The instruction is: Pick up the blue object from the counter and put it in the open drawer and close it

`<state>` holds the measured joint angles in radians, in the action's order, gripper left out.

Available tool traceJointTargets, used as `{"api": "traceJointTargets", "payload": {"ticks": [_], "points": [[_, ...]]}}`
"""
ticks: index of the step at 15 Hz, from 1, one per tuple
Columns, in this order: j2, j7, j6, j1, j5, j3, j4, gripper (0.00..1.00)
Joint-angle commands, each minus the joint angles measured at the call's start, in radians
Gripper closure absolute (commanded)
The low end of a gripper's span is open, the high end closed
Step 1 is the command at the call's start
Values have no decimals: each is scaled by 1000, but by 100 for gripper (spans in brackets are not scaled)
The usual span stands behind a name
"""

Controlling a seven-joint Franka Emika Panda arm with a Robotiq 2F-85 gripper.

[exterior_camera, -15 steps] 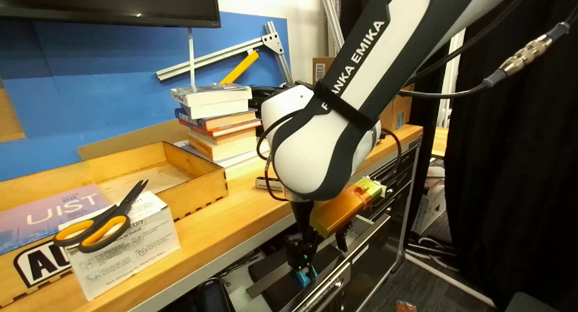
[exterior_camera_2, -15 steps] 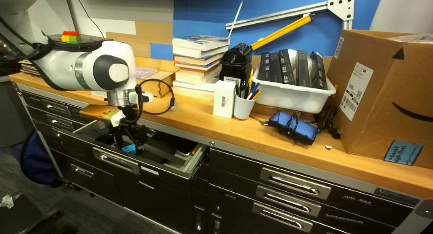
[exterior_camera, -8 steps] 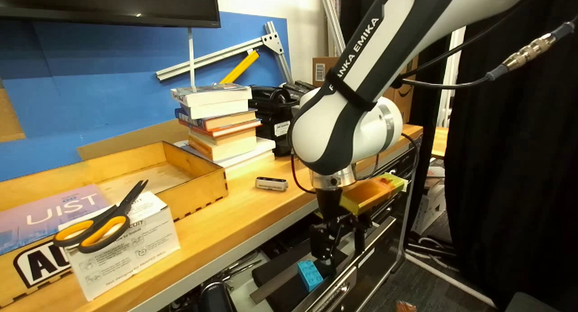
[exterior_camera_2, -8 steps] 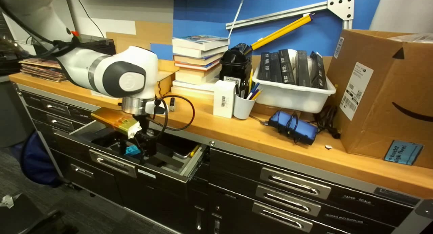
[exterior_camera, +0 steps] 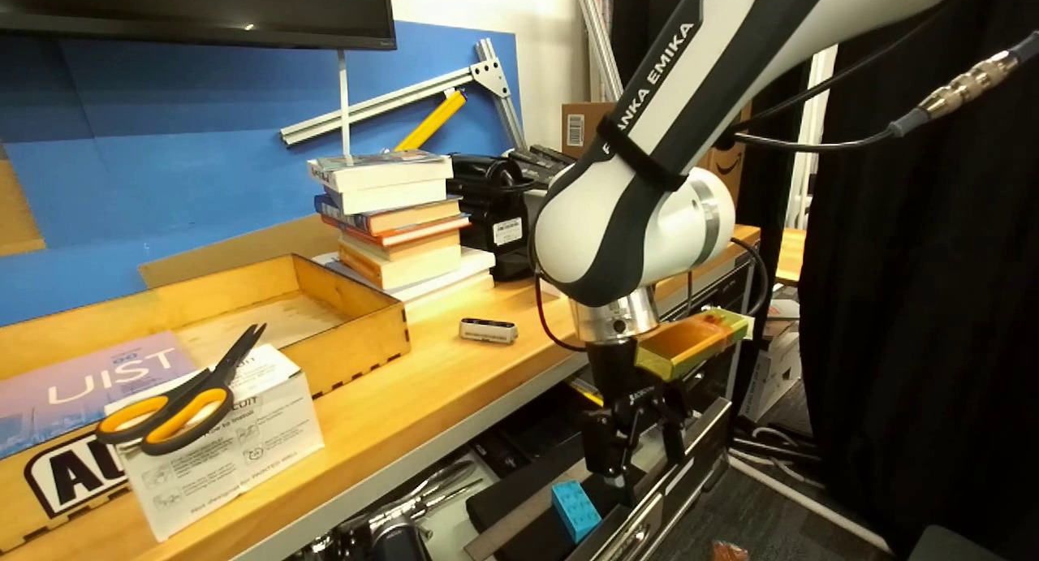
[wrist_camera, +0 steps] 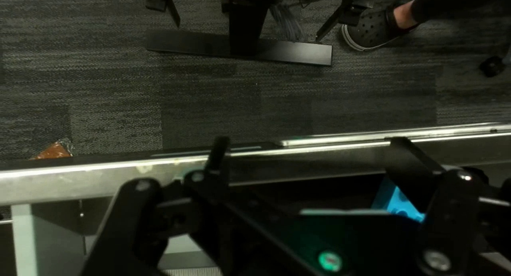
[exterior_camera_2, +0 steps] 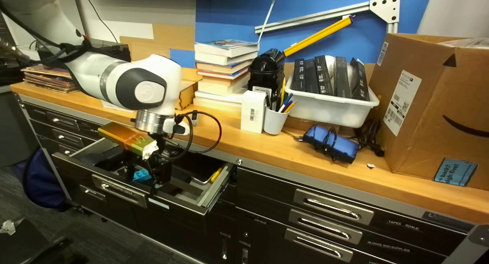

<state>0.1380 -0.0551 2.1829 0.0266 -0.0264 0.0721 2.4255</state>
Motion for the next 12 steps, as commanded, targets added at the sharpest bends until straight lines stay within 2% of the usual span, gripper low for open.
{"api": "traceJointTargets", "payload": {"ticks": [1,6,9,12], "points": [[-62,49,-41,14,46,-11,47,0],[-95,103,-46,20,102,-9,85,0],[-48,252,34,30,210,-12,92,0],[17,360,74,42,255,-13,66,0]]}}
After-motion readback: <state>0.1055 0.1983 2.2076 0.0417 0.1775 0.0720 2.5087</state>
